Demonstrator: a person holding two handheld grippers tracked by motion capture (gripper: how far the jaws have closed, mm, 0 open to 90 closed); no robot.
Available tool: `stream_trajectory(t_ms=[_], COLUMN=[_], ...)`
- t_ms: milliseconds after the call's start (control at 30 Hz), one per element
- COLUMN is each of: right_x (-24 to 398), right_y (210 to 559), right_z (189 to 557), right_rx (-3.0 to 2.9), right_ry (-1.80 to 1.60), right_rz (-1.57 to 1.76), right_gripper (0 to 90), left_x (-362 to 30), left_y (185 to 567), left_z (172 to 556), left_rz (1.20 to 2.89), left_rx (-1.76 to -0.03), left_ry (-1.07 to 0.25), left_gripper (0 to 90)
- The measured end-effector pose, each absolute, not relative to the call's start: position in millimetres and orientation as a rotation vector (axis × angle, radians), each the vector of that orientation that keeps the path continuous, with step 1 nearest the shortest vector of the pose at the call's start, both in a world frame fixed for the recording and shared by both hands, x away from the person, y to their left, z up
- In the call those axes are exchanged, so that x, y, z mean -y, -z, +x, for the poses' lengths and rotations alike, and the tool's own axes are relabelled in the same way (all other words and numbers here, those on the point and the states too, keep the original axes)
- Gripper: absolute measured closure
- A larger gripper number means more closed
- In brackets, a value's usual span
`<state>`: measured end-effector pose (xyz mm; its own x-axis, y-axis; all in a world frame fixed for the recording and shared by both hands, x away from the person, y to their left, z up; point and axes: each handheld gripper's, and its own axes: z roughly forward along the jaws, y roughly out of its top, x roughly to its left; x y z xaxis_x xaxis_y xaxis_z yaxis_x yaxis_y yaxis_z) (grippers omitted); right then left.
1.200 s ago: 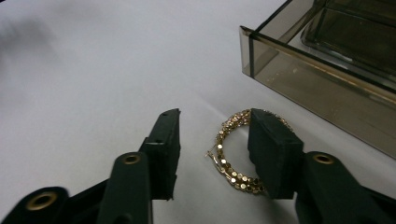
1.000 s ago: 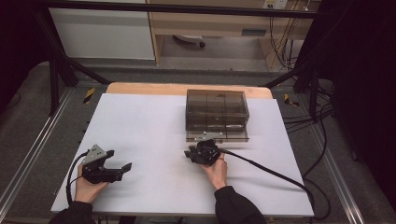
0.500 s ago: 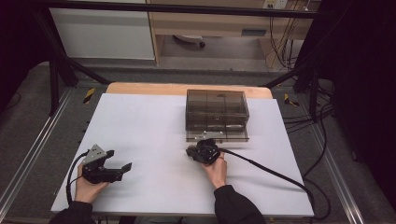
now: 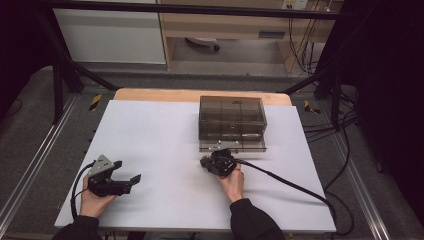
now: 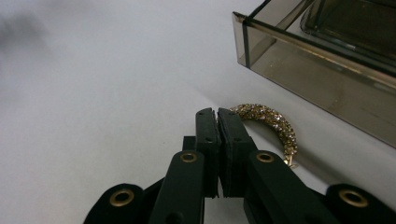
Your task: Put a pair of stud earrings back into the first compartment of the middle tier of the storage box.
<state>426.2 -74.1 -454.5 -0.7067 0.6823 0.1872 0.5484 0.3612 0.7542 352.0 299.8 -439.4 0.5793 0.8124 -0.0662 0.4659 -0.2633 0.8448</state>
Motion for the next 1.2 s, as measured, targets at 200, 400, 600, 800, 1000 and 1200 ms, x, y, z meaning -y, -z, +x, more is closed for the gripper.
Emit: stream_trajectory(t_ms=[200, 400, 600, 800, 1000, 1200], right_x=[75.5, 77.4, 80.5, 84.6, 89.0, 94.0], right_y=[447.4, 439.6, 429.2, 418.9, 408.4, 399.8], right_z=[421.6, 415.7, 407.9, 400.8, 395.1, 393.7], right_rx=[-2.461, -2.473, -2.482, -2.487, -2.485, -2.478], right_ry=[-1.280, -1.288, -1.303, -1.305, -1.315, -1.316], right_rz=[1.104, 1.079, 1.053, 1.018, 0.999, 0.993], right_gripper=[88.0, 88.0, 88.0, 88.0, 88.0, 88.0], left_x=[-299.7, -299.3, -299.1, -298.9, -298.6, -297.9], left_y=[439.4, 439.7, 439.7, 440.0, 440.2, 440.5], left_z=[352.0, 352.0, 351.9, 351.9, 351.9, 351.9], left_rz=[1.911, 1.913, 1.914, 1.918, 1.922, 1.922], left_rx=[-1.029, -1.028, -1.028, -1.027, -1.025, -1.025], left_ry=[-0.487, -0.485, -0.486, -0.483, -0.484, -0.484], left_gripper=[7.3, 7.3, 7.3, 7.3, 7.3, 7.3])
